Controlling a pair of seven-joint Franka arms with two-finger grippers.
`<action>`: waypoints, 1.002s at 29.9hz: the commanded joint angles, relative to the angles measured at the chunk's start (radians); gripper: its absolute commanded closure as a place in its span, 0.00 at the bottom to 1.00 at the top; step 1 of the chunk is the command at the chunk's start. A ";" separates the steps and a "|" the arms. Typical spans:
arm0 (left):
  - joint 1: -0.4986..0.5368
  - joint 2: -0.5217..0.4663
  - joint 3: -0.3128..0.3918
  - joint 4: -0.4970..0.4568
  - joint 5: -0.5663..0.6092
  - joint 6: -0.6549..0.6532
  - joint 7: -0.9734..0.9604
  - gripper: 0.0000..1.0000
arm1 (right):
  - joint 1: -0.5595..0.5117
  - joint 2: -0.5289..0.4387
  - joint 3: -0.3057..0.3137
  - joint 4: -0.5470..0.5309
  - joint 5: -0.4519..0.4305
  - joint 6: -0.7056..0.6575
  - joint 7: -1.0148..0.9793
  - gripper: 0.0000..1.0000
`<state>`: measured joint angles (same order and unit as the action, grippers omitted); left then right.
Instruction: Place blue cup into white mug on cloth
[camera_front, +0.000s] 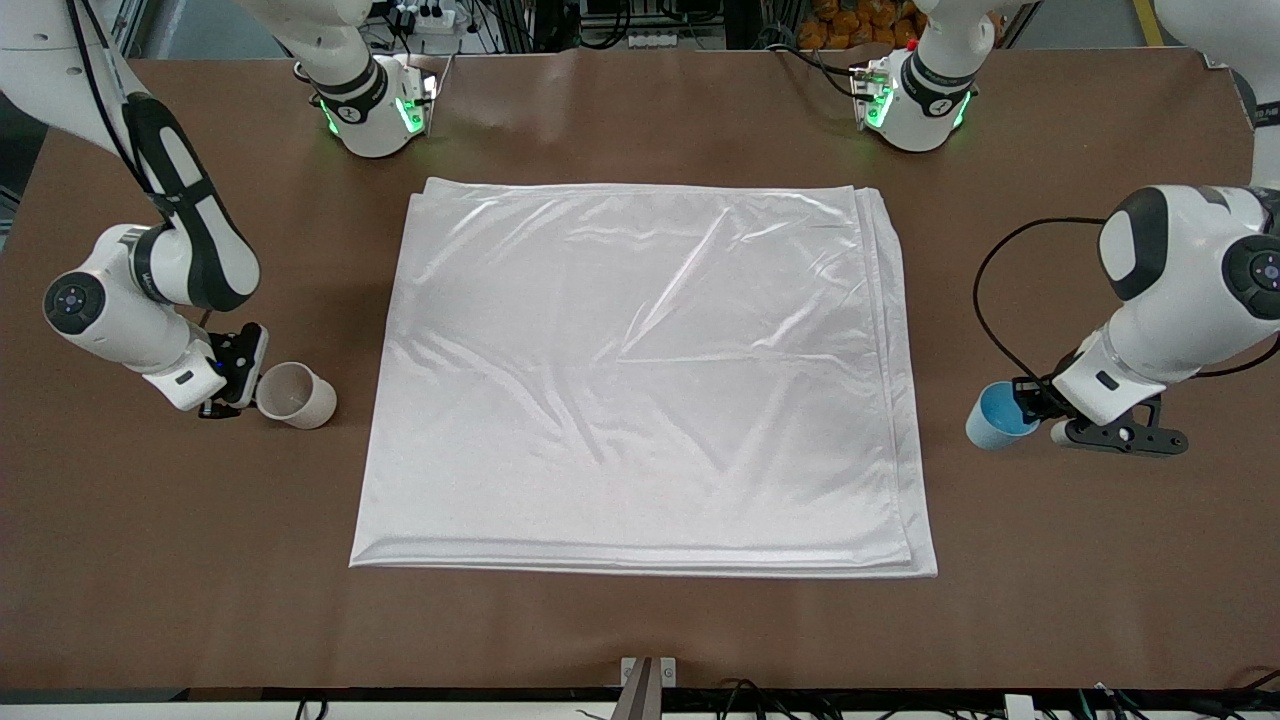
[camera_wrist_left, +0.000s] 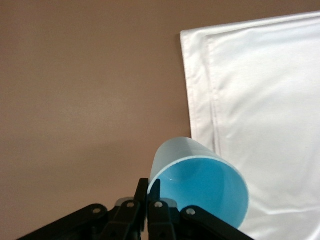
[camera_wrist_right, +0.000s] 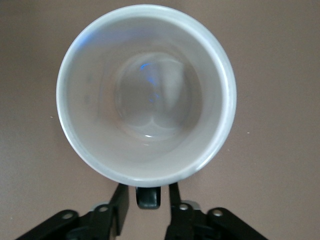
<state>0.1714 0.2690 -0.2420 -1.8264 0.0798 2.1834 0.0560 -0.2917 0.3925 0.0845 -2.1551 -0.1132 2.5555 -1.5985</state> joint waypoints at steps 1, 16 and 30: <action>0.005 -0.005 -0.013 0.019 0.012 -0.031 -0.002 1.00 | -0.012 -0.007 0.011 -0.012 0.001 0.017 -0.023 0.91; -0.009 -0.011 -0.019 0.019 0.012 -0.047 -0.018 1.00 | -0.024 -0.061 0.037 0.006 0.001 0.000 -0.043 1.00; -0.015 -0.011 -0.083 0.081 0.012 -0.114 -0.035 1.00 | 0.022 -0.086 0.149 0.161 0.115 -0.233 -0.012 1.00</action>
<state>0.1574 0.2633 -0.2994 -1.7980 0.0798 2.1464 0.0393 -0.2911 0.3139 0.2000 -2.0468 -0.0470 2.3800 -1.6218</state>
